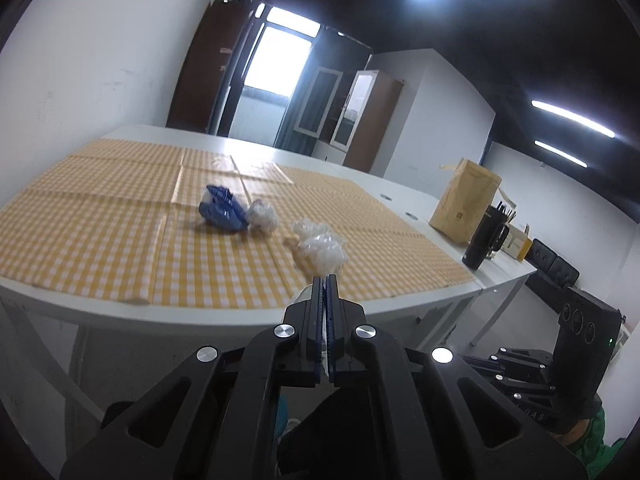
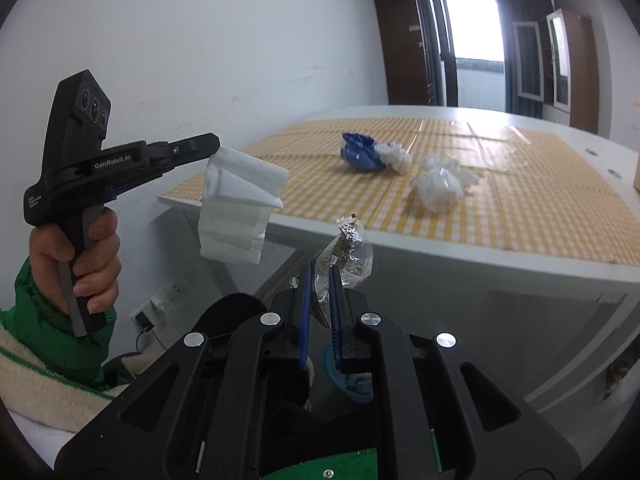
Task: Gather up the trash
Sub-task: 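Carry the held plastic items down over the blue wastebasket with both tools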
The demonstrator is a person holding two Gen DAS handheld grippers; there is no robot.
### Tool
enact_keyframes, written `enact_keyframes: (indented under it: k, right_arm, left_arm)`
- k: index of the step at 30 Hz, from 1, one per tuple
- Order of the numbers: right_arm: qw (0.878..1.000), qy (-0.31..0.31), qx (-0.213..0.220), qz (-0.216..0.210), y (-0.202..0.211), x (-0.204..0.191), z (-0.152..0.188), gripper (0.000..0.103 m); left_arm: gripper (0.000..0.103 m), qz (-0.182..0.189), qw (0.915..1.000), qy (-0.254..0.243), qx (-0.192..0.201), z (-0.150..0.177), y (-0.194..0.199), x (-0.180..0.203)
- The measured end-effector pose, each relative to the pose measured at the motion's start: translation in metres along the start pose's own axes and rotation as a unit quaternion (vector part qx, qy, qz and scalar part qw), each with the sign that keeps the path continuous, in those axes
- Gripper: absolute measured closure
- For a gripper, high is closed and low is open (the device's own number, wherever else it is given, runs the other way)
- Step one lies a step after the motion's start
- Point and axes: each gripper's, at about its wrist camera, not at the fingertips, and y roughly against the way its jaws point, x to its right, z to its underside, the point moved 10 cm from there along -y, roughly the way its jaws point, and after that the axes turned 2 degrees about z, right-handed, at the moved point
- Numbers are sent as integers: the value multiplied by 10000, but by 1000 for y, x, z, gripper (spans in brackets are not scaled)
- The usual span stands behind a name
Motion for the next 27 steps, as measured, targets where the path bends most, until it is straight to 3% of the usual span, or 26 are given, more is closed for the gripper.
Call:
enact_keyframes:
  k: [13,27]
  right_arm:
    - [9971,-174,-741,10,-50,4,54,95]
    - [9855,-408,-1632,229,-145,24,110,95]
  left_arm:
    - [102,-161,9970,198,-731,69,-47,-30]
    - [102,-363,9912,442,-1191,129,-105,-76]
